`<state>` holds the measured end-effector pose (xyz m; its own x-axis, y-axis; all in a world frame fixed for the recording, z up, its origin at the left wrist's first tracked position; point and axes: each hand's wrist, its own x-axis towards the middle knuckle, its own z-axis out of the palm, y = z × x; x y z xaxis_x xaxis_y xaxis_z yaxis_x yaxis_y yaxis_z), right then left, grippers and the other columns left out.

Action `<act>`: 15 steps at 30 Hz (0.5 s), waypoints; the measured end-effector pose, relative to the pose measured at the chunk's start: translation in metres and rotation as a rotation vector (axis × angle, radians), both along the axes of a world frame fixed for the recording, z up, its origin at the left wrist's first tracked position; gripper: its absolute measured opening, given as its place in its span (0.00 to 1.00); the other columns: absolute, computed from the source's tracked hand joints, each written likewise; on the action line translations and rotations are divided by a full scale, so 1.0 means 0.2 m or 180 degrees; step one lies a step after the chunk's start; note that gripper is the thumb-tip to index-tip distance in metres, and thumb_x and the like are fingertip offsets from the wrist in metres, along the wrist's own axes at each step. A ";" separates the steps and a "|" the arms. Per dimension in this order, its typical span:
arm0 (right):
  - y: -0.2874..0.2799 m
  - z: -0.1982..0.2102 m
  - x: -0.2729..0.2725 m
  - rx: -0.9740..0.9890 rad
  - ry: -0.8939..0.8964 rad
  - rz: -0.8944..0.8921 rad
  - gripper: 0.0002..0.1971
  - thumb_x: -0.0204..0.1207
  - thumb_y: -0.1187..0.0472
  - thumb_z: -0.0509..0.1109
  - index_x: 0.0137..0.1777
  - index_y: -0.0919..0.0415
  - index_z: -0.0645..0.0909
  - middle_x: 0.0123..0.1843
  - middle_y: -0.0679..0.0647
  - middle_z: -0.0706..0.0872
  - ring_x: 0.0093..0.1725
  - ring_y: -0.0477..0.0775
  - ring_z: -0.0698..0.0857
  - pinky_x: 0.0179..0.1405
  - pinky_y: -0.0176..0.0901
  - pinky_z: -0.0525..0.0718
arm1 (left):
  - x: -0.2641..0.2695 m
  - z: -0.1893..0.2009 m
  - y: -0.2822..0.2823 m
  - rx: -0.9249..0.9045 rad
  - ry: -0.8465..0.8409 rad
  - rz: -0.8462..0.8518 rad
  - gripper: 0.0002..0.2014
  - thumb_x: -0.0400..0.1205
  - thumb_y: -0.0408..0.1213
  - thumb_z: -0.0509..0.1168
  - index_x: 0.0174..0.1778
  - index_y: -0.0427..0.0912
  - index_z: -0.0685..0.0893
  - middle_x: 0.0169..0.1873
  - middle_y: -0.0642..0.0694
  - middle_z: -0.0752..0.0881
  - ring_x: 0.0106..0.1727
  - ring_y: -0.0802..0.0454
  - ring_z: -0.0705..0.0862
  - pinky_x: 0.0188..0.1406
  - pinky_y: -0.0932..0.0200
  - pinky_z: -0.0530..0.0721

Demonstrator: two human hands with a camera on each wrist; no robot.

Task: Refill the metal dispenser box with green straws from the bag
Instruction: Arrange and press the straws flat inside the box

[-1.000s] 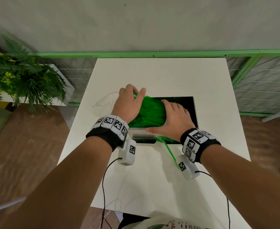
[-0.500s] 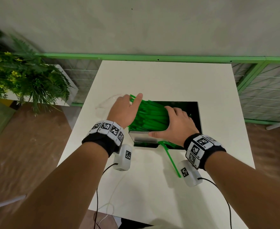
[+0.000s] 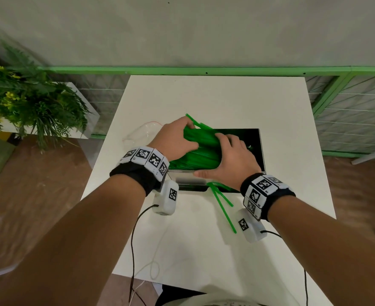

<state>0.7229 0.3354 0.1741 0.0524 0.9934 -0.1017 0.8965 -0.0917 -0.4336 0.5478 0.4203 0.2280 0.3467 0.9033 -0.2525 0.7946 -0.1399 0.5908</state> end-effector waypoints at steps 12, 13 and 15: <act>0.00 -0.01 0.00 0.0177 -0.0178 0.0056 0.63 0.51 0.13 0.64 0.84 0.49 0.58 0.76 0.56 0.73 0.71 0.61 0.75 0.69 0.61 0.77 | -0.01 0.03 0.01 -0.0539 -0.0682 0.0410 0.19 0.77 0.30 0.72 0.62 0.46 0.80 0.53 0.39 0.88 0.41 0.43 0.88 0.45 0.45 0.91; 0.00 -0.01 0.00 0.0191 -0.0186 0.0056 0.63 0.51 0.13 0.64 0.84 0.49 0.59 0.75 0.56 0.74 0.71 0.61 0.76 0.68 0.61 0.78 | 0.00 0.05 0.00 -0.0708 -0.0680 0.0401 0.22 0.75 0.34 0.72 0.64 0.47 0.77 0.53 0.39 0.87 0.45 0.42 0.89 0.48 0.43 0.91; 0.00 -0.01 -0.01 0.0190 -0.0181 0.0055 0.63 0.51 0.13 0.65 0.84 0.49 0.59 0.75 0.56 0.74 0.71 0.61 0.76 0.67 0.61 0.78 | 0.02 0.07 -0.03 -0.0910 -0.0676 0.0382 0.29 0.69 0.41 0.69 0.67 0.47 0.71 0.52 0.40 0.84 0.51 0.39 0.88 0.51 0.41 0.89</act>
